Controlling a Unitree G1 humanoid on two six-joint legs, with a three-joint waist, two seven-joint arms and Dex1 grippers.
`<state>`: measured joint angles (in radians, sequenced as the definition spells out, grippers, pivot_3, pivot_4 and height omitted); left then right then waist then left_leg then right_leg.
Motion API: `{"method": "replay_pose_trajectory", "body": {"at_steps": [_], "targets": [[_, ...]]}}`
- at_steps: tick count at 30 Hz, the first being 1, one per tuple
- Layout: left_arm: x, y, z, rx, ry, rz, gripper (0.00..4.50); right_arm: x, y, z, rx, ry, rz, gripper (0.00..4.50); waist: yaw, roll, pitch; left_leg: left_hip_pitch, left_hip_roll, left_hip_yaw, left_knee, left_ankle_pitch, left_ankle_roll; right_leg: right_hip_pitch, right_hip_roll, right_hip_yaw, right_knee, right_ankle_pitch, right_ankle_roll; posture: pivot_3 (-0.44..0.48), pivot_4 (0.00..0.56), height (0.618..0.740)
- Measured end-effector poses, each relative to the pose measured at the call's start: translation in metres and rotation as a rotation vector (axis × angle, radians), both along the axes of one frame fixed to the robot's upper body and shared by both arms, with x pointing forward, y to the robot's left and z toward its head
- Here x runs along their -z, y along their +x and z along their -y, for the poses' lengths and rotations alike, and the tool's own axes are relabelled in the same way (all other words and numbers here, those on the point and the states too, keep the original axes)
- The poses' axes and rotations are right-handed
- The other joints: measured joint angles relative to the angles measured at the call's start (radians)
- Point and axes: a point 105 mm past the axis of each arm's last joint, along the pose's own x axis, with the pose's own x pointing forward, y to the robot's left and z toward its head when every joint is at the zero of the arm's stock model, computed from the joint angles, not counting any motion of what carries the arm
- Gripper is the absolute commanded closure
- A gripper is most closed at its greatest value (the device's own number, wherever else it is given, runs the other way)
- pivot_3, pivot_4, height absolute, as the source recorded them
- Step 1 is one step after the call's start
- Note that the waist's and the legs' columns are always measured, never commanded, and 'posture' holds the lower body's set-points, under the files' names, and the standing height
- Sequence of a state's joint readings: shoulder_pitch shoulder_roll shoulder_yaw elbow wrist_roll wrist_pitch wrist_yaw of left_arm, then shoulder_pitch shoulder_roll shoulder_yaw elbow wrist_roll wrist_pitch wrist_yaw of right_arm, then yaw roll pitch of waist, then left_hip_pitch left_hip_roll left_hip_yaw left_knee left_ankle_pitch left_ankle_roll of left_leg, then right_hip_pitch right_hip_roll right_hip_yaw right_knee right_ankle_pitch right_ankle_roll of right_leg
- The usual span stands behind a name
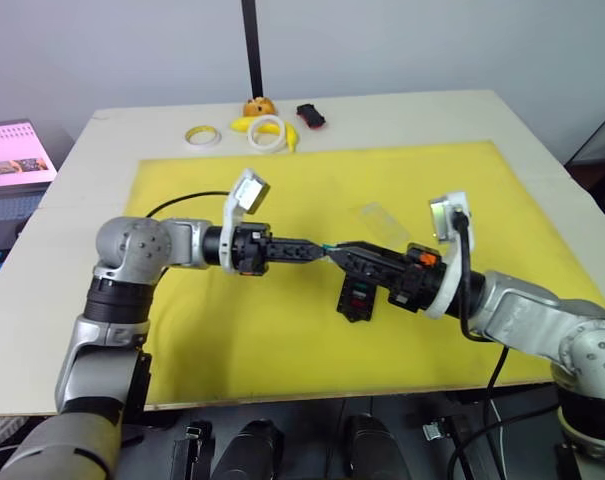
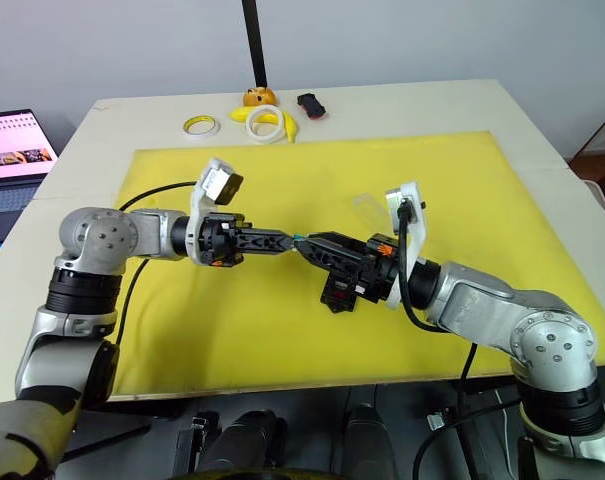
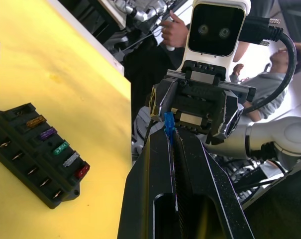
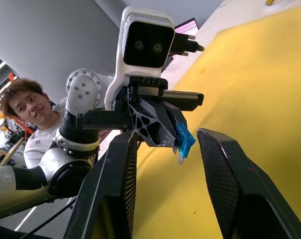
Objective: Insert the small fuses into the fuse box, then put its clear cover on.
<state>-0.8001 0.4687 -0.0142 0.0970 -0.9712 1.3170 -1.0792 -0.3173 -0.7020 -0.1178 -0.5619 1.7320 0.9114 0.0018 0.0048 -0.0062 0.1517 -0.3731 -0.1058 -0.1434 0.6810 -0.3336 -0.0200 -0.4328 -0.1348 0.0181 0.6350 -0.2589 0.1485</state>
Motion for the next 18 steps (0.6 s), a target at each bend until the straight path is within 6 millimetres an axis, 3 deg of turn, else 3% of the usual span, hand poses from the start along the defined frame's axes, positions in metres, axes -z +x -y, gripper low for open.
{"method": "replay_pose_trajectory", "body": {"at_steps": [11, 14, 16, 18], "targets": [[-0.0002, -0.0005, 0.0004, 0.003, -0.001, -0.001, 4.50, 0.0035, 0.0010, 0.0010, 0.007, -0.025, -0.012, 2.54, 0.000, 0.000, 0.000, 0.000, 0.000, 0.000, 0.000, 0.000, 0.000, 0.000, 0.000, 0.000, 0.000, 0.000, 0.000, 0.000, 0.150, 0.740], [-0.0002, -0.0007, 0.0006, 0.004, -0.001, -0.001, 4.50, 0.0037, 0.0019, 0.0016, 0.014, -0.024, -0.015, 3.30, 0.000, 0.000, 0.000, 0.000, 0.000, 0.000, 0.000, 0.000, 0.000, 0.000, 0.000, 0.000, 0.000, 0.000, 0.000, 0.000, 0.150, 0.740], [-0.0005, -0.0012, 0.0013, 0.009, -0.006, -0.003, 4.50, 0.0039, 0.0025, 0.0020, 0.019, -0.025, -0.017, 4.26, 0.000, 0.000, 0.000, 0.000, 0.000, 0.000, 0.000, 0.000, 0.000, 0.000, 0.000, 0.000, 0.000, 0.000, 0.000, 0.000, 0.150, 0.740], [-0.0015, -0.0006, 0.0012, 0.004, -0.012, -0.004, 4.50, 0.0042, 0.0023, 0.0016, 0.017, -0.022, -0.024, 4.39, 0.000, 0.000, 0.000, 0.000, 0.000, 0.000, 0.000, 0.000, 0.000, 0.000, 0.000, 0.000, 0.000, 0.000, 0.000, 0.000, 0.150, 0.740]]}}
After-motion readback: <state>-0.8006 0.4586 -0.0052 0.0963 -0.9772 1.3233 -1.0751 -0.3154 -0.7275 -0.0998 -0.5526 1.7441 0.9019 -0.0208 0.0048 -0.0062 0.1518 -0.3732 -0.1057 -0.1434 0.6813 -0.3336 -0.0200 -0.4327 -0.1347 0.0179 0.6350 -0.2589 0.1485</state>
